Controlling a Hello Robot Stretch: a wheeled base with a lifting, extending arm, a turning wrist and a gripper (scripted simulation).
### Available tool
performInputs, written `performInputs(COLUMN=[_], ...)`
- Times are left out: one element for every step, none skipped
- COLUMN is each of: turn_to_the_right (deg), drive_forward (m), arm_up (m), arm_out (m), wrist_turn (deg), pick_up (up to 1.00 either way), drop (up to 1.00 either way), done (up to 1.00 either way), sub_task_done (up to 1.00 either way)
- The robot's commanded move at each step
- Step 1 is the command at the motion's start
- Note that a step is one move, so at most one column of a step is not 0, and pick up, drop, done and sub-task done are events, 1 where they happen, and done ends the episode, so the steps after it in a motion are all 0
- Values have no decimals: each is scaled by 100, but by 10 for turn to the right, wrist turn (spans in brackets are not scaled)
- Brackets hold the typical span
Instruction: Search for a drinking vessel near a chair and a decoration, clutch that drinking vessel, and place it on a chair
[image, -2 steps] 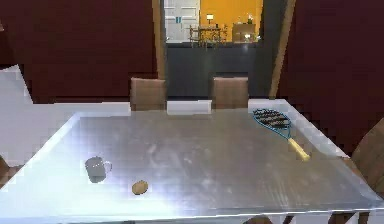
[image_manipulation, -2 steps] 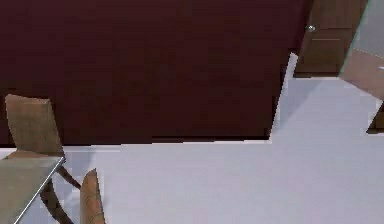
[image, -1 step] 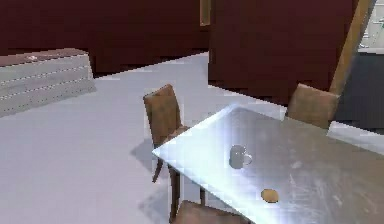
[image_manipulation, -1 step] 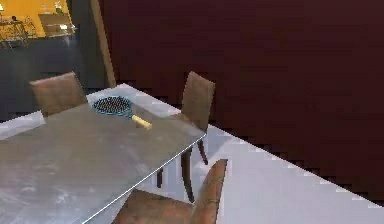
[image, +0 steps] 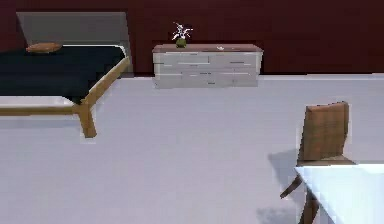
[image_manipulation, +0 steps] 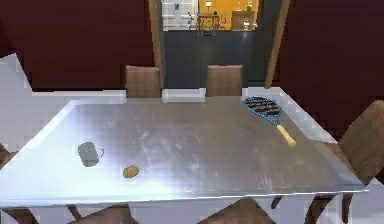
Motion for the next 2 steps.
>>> performInputs(turn_to_the_right=[-270,450], drive_forward=[0,0], arm_up=[0,0], arm_out=[0,0], wrist_turn=[0,0], pick_up=[0,0], drop=[0,0], done=[0,0], sub_task_done=[0,0])
